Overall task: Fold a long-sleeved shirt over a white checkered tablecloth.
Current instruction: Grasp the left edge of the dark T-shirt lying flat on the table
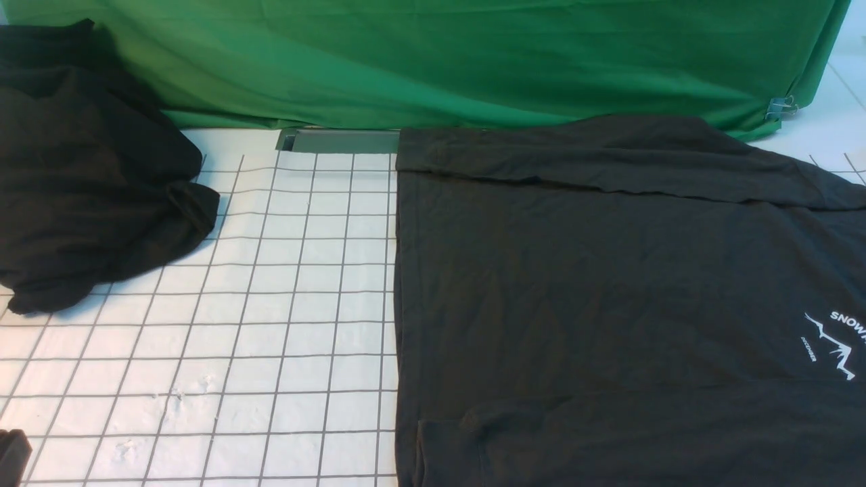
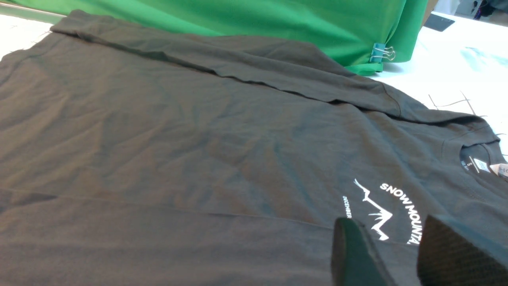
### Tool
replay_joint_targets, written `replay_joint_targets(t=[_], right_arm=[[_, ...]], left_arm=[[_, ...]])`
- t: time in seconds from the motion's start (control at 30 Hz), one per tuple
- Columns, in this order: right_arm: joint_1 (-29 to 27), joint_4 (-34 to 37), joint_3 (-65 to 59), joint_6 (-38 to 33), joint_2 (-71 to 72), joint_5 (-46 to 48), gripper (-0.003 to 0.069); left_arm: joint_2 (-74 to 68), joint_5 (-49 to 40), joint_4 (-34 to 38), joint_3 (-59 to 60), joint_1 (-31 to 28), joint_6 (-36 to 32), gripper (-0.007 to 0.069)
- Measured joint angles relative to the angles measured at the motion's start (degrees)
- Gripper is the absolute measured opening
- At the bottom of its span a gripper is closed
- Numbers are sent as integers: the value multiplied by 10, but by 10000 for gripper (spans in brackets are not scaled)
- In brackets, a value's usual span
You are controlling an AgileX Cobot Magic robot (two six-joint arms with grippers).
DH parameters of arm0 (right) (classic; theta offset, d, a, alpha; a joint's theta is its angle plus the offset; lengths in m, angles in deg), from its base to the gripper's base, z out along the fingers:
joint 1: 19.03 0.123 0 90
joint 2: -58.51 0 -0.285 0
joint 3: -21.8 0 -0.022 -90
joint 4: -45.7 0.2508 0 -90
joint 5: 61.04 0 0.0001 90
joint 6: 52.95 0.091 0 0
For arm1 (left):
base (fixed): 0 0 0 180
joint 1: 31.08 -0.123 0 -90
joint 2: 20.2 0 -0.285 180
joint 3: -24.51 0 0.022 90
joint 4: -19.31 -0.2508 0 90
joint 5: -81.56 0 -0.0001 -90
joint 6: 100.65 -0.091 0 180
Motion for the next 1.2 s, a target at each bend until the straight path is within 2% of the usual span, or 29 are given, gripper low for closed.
replay_joint_targets(t=[0.53, 0.57, 0.6, 0.63, 0.67, 0.77, 0.8, 0.83, 0.97, 1.2], right_arm=[[0, 0, 0, 0, 0, 0, 239], [0, 0, 0, 0, 0, -1, 239], [0, 7, 0, 0, 0, -1, 239], [0, 26, 0, 5, 0, -2, 239], [0, 34, 0, 10, 0, -2, 239], [0, 135, 0, 81, 0, -2, 239], [0, 189, 0, 138, 0, -4, 239], [0, 210, 0, 170, 0, -4, 239], [0, 240, 0, 238, 0, -5, 239], [0, 254, 0, 255, 0, -19, 234]], left_arm=[[0, 0, 1, 0, 0, 0, 18], [0, 0, 18, 0, 0, 12, 18], [0, 0, 58, 0, 0, 38, 18], [0, 0, 135, 0, 0, 84, 18], [0, 0, 161, 0, 0, 98, 18], [0, 0, 323, 0, 0, 163, 18], [0, 1, 408, 0, 0, 179, 18], [0, 1, 445, 0, 0, 186, 18], [0, 2, 484, 0, 0, 193, 18], [0, 35, 476, 0, 0, 191, 18]])
